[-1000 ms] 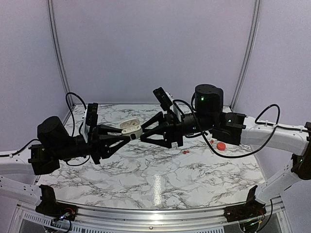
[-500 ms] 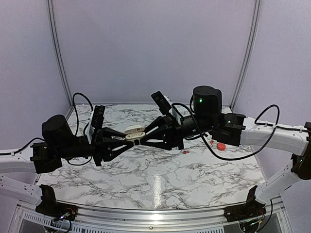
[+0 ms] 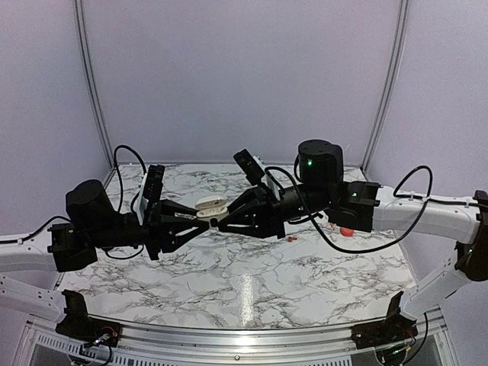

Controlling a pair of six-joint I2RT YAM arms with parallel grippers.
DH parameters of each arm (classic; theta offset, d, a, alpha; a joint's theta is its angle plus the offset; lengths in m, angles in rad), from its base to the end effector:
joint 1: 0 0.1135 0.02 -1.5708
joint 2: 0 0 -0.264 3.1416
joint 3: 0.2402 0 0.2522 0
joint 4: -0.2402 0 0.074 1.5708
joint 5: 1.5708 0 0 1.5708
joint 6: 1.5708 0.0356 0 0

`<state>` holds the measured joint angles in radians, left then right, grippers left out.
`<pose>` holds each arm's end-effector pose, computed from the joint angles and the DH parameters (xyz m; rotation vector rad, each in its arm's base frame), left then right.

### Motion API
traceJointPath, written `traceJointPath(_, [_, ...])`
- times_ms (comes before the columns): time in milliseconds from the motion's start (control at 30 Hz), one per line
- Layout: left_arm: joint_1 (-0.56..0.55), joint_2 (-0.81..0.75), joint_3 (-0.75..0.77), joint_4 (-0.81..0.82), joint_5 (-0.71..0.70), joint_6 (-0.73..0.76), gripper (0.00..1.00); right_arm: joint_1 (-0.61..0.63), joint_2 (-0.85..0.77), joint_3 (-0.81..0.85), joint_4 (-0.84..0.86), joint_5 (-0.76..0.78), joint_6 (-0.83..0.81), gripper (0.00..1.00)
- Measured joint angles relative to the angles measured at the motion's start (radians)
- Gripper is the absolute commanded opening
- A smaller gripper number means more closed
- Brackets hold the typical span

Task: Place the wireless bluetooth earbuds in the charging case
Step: Pass from the left arm to the right

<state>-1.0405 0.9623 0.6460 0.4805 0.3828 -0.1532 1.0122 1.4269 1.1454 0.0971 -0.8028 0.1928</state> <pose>0.1029 -0.2018 0.3284 0.9552 1.2099 -1.2369 0.1538 0.2944 0.3463 -1.3469 1.4497 1.5312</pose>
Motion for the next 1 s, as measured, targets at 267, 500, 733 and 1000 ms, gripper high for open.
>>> traceJointPath(267, [0.002,-0.001,0.0,0.001,0.002,-0.012,0.06,-0.001,0.0,-0.006,0.018,0.0,0.014,0.27])
traceJointPath(500, [0.007,-0.001,0.0,0.0,0.011,-0.012,0.06,-0.009,0.0,-0.011,0.03,-0.01,0.032,0.26])
traceJointPath(733, [0.008,0.0,0.0,-0.001,0.014,-0.014,0.06,-0.014,0.0,-0.013,0.038,-0.024,0.045,0.35])
traceJointPath(1000, [0.011,0.005,0.0,-0.003,0.021,-0.014,0.06,-0.021,0.0,-0.015,0.046,-0.027,0.047,0.2])
